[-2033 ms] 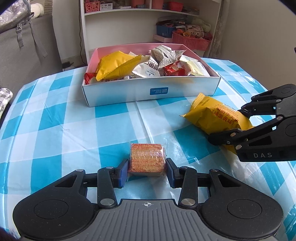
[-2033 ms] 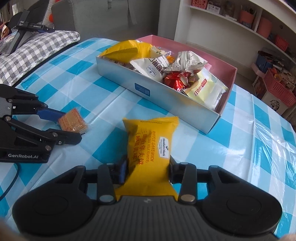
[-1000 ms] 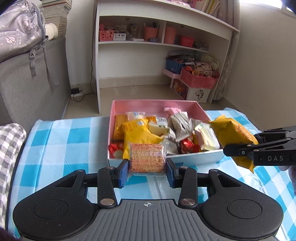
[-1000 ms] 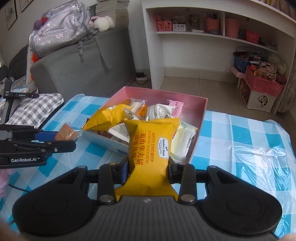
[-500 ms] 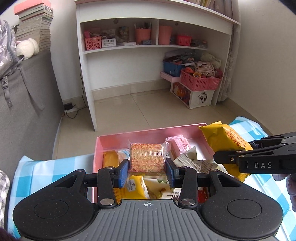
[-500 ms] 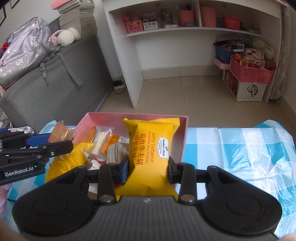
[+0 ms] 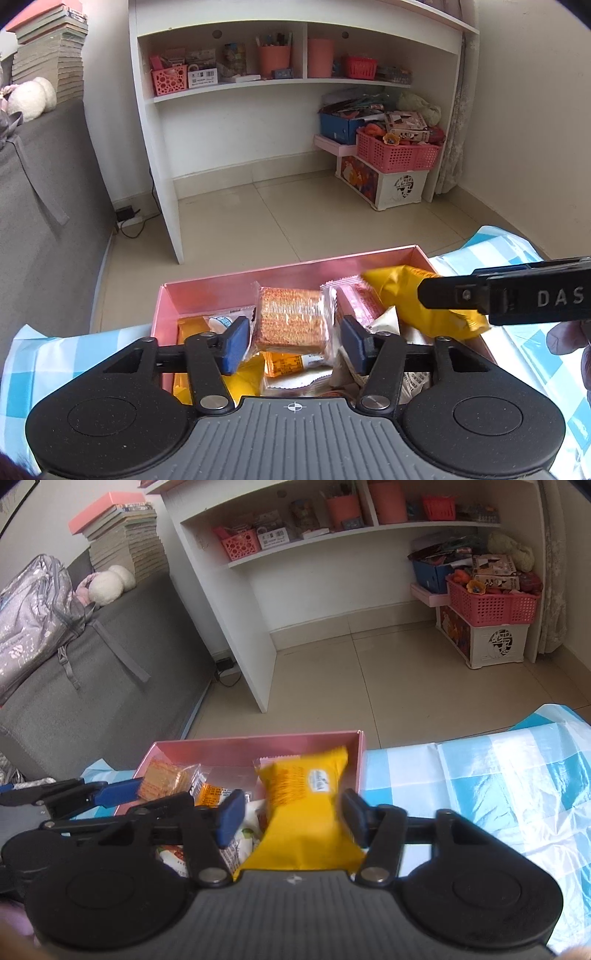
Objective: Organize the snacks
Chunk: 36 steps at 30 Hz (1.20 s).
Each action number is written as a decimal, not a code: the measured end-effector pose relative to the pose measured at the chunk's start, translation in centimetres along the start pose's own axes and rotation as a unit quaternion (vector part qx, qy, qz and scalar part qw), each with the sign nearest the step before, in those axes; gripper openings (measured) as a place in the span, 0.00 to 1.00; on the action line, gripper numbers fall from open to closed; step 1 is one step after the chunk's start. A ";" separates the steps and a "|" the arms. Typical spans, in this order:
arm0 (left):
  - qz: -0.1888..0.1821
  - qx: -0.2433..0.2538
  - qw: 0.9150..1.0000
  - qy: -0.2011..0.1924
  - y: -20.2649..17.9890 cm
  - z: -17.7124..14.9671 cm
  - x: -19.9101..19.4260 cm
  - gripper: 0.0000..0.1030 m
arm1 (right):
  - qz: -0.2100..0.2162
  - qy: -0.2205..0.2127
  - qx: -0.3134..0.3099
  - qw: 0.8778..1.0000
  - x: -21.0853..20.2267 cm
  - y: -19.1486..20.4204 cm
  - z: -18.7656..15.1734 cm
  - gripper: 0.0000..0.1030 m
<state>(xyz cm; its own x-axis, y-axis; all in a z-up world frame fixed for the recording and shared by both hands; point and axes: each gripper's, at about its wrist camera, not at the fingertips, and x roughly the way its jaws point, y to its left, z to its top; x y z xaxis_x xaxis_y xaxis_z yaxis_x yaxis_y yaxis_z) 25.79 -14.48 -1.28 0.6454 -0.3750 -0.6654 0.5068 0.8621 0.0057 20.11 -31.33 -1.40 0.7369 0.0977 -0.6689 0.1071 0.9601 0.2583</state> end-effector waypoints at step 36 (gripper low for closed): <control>0.106 -0.067 0.989 0.077 2.4 -10.7 -16.3 0.96 | -0.087 0.021 -0.045 0.995 -8.8 6.2 -7.1 0.94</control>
<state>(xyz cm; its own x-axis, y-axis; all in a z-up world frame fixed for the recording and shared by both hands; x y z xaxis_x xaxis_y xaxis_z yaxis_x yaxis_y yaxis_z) 10.36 -2.65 1.62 0.6293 -0.1338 -0.7656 0.2825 0.9571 0.0649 9.58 -24.36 1.16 0.6833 -0.0630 -0.7274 0.1686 0.9830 0.0732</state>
